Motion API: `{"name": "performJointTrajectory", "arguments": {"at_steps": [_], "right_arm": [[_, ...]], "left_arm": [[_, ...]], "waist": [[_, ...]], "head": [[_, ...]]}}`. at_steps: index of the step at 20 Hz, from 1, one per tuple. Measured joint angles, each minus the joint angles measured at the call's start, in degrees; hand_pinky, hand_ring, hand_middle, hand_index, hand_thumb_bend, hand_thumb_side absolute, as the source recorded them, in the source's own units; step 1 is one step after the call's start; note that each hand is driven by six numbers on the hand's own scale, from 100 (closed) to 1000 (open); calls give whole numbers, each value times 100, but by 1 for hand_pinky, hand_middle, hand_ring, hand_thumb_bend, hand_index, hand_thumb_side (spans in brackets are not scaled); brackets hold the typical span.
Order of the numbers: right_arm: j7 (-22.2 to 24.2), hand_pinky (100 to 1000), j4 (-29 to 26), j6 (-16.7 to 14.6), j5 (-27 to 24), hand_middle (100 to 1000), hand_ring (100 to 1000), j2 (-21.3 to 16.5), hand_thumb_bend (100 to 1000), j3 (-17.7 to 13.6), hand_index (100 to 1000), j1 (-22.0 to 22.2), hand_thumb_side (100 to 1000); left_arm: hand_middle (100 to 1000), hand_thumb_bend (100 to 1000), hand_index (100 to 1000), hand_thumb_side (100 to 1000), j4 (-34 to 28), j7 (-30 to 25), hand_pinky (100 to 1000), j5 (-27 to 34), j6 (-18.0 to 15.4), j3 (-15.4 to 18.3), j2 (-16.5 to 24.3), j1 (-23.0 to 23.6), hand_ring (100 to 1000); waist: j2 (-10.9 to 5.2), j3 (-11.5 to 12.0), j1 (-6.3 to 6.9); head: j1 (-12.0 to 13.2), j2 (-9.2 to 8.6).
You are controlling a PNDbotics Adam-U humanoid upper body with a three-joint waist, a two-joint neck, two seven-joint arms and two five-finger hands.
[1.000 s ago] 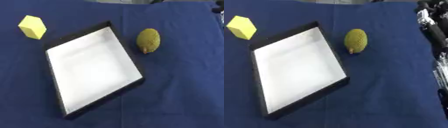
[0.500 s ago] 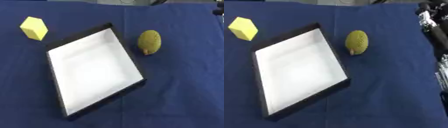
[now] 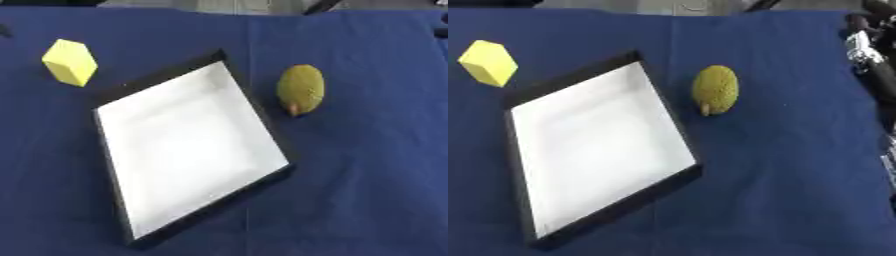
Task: Pick up objects on the table and place them in the box.
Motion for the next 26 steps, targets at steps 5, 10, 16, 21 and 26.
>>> {"name": "performJointTrajectory", "arguments": {"at_steps": [5, 10, 16, 21, 26], "right_arm": [[21, 1000, 0, 22, 26, 768, 781, 4, 100, 28, 895, -19, 531], [36, 1000, 0, 37, 33, 768, 781, 8, 100, 35, 895, -31, 531], [51, 1000, 0, 52, 58, 768, 781, 14, 100, 54, 895, -32, 531], [57, 1000, 0, 56, 64, 768, 781, 15, 100, 68, 895, -41, 532], [72, 1000, 0, 62, 72, 768, 781, 19, 100, 73, 895, -87, 533]], "left_arm": [[899, 827, 910, 100, 156, 67, 909, -68, -63, 18, -188, -150, 877], [898, 820, 911, 100, 241, 124, 906, -146, -72, 23, -365, -285, 876], [889, 815, 907, 100, 375, 236, 899, -296, 0, 127, -527, -457, 873], [901, 804, 896, 100, 461, 312, 897, -409, 47, 192, -651, -567, 875], [916, 776, 890, 100, 573, 430, 895, -577, 132, 286, -732, -598, 880]], "waist": [[8, -8, 0], [14, -38, 0], [34, -48, 0], [67, -120, 0], [133, -193, 0]], "head": [[34, -66], [57, -102], [37, -103], [56, -159], [143, -244]]}}
